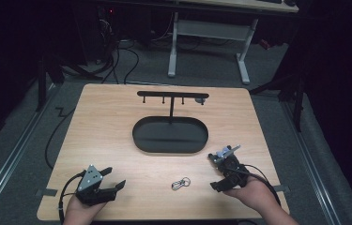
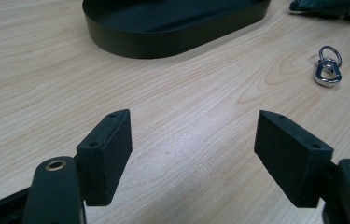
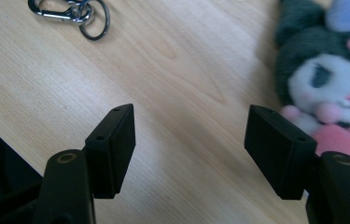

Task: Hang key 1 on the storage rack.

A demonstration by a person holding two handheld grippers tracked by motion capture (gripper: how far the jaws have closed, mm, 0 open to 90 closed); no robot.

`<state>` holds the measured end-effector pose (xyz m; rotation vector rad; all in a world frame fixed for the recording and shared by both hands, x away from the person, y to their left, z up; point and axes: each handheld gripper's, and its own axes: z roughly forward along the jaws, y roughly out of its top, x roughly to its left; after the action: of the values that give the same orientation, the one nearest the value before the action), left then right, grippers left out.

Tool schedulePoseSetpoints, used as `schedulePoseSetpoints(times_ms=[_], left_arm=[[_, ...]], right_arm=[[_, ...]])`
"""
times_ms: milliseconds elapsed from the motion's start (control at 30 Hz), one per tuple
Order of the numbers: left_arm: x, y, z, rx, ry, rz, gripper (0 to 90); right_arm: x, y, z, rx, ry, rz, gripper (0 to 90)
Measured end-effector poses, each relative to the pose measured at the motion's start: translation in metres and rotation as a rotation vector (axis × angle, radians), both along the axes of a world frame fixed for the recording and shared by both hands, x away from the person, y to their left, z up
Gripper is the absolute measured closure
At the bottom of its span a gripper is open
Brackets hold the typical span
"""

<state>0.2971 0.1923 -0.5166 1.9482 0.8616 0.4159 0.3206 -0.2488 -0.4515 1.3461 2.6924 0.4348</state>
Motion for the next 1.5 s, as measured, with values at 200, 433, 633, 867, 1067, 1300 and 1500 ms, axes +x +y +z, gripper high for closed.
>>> schedulePoseSetpoints(times_ms=[200,433,633,867,1067,1300,1500], left_arm=[[0.000,0.000,0.000,0.001,0.000,-0.003,28.1],[0.000,0.000,0.000,0.000,0.002,-0.002,28.1],[-0.001,0.000,-0.001,0.002,0.003,-0.003,28.0],[-0.001,0.000,-0.001,0.004,0.007,-0.007,28.0],[-0.001,0.000,-0.001,0.000,0.007,-0.011,27.7],[-0.001,0.000,-0.001,0.002,0.010,-0.014,27.6],[-0.001,0.000,-0.001,0.005,0.006,-0.014,27.6]], right_arm=[[0.003,-0.015,0.015,0.002,-0.007,-0.030,31.9],[0.006,-0.032,0.022,-0.014,-0.015,-0.059,30.3],[0.008,-0.044,0.024,-0.031,-0.010,-0.078,29.7],[0.010,-0.057,0.025,-0.037,0.000,-0.112,29.0],[0.014,-0.064,0.024,-0.044,0.010,-0.131,27.9],[0.018,-0.059,0.024,-0.049,0.014,-0.117,25.8],[0.024,-0.054,0.020,-0.063,0.034,-0.110,25.3]])
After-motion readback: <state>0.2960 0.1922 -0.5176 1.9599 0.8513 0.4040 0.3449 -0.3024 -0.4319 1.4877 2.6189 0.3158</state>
